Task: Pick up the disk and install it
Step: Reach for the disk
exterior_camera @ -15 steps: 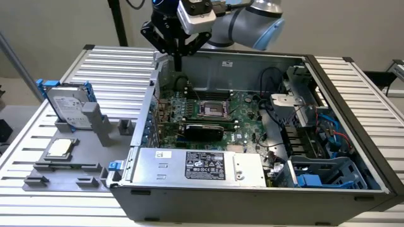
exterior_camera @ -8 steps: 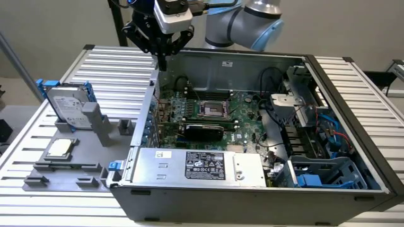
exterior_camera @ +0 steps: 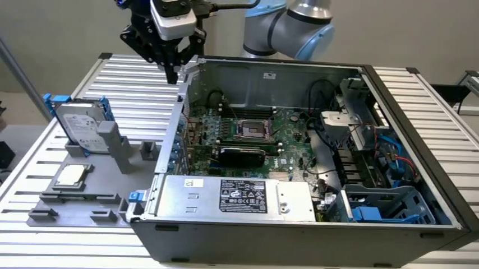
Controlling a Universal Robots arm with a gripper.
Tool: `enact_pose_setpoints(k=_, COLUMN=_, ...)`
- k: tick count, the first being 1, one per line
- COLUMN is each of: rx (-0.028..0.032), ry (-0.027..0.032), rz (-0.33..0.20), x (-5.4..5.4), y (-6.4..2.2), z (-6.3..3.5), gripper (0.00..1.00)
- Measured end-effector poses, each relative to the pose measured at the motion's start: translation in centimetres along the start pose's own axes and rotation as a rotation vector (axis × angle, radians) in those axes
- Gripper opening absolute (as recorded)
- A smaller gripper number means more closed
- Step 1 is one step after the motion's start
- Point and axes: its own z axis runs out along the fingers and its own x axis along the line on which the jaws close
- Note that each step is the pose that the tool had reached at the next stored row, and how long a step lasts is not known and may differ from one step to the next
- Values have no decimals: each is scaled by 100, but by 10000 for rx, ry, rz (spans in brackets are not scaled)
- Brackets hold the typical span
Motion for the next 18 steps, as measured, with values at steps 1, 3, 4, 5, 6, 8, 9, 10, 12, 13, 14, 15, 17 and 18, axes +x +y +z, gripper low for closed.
enact_pose_setpoints(k=1, rx=0, ry=0, rz=1, x=46, y=-2, z=1, gripper=11)
enact_pose_setpoints(k=3, rx=1, ry=0, rz=-1, x=138, y=-7, z=6, gripper=11)
enact_pose_setpoints(k=4, rx=0, ry=0, rz=0, x=184, y=-9, z=10, gripper=11)
enact_pose_setpoints(k=5, rx=0, ry=0, rz=0, x=229, y=-11, z=14, gripper=11)
enact_pose_setpoints(k=6, rx=0, ry=1, rz=0, x=274, y=-14, z=17, gripper=11)
enact_pose_setpoints(k=8, rx=1, ry=1, rz=-1, x=364, y=-18, z=26, gripper=11)
enact_pose_setpoints(k=9, rx=1, ry=0, rz=1, x=409, y=-21, z=31, gripper=11)
enact_pose_setpoints(k=10, rx=1, ry=0, rz=0, x=455, y=-23, z=35, gripper=11)
enact_pose_setpoints(k=12, rx=2, ry=0, rz=-1, x=545, y=-28, z=44, gripper=11)
enact_pose_setpoints(k=13, rx=3, ry=0, rz=-1, x=592, y=-30, z=48, gripper=11)
enact_pose_setpoints(k=14, rx=3, ry=0, rz=0, x=638, y=-32, z=52, gripper=11)
enact_pose_setpoints(k=15, rx=3, ry=0, rz=0, x=683, y=-35, z=55, gripper=11)
enact_pose_setpoints(k=17, rx=4, ry=0, rz=-1, x=776, y=-40, z=62, gripper=11)
enact_pose_setpoints(k=18, rx=5, ry=0, rz=0, x=821, y=-42, z=66, gripper=11)
